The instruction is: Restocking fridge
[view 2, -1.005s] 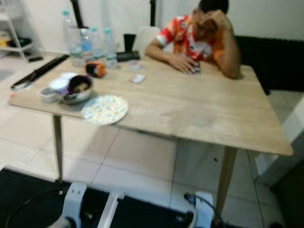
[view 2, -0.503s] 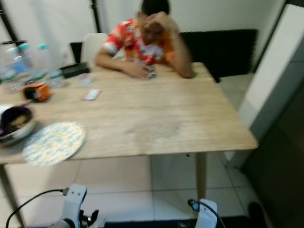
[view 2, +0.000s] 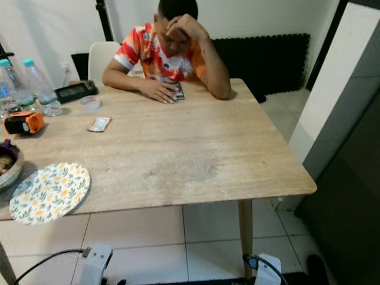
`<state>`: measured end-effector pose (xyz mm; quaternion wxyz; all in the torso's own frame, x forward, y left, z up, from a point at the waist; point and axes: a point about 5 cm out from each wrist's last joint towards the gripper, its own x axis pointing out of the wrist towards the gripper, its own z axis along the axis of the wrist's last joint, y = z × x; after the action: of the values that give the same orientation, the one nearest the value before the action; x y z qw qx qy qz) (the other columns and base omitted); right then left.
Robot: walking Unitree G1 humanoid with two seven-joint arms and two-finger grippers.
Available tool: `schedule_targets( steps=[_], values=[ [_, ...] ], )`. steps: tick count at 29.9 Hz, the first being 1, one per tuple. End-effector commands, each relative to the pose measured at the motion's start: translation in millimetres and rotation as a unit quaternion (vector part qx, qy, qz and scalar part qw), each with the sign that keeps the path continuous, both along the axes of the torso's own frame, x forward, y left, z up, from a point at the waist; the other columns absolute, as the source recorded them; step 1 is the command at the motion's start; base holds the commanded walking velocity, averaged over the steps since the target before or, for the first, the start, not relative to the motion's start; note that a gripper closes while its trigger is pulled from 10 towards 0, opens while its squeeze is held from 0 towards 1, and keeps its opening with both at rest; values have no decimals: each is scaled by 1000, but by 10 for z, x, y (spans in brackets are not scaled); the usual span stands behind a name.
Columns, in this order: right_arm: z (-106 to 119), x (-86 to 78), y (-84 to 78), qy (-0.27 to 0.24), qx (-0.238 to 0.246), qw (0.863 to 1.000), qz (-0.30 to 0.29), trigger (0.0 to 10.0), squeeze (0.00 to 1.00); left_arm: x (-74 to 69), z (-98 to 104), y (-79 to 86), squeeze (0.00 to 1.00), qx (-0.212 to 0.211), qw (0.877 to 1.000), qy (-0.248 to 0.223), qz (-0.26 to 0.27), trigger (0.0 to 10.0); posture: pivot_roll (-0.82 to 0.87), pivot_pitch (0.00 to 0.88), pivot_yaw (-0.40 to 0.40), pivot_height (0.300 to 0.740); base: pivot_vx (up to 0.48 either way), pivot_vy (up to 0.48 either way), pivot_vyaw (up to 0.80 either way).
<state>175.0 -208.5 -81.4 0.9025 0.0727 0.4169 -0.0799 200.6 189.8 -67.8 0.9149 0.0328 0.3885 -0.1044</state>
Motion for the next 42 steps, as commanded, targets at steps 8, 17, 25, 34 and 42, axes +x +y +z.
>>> schedule_targets(
  steps=[8, 17, 25, 34, 42],
  values=[
    [-39, -80, -6, 23, -20, 999, 39, 10000, 0, -171, -88, 117, 0, -3, 998, 32, 51, 10000, 20, 48, 21, 740, 0, -142, 0],
    [-23, -50, -13, 21, -30, 998, 55, 10000, 0, -217, -125, 125, 0, 7, 996, 42, 82, 10000, 10, 51, 8, 740, 0, -107, 0],
    [-7, -21, -24, 20, -37, 997, 69, 10000, 0, -212, -120, 111, 0, 4, 996, 36, 77, 10000, 2, 38, -3, 740, 0, 0, 0],
    [19, 46, -7, 13, -38, 996, 73, 10000, 0, -180, -114, 59, 0, 7, 998, 36, 54, 10000, 4, 33, -3, 740, 0, -269, 0],
    [16, 45, 14, 11, -36, 996, 77, 10000, 0, -145, -105, 28, 0, 4, 998, 32, 62, 10000, 6, 41, -7, 740, 0, 0, 0]
  ],
)
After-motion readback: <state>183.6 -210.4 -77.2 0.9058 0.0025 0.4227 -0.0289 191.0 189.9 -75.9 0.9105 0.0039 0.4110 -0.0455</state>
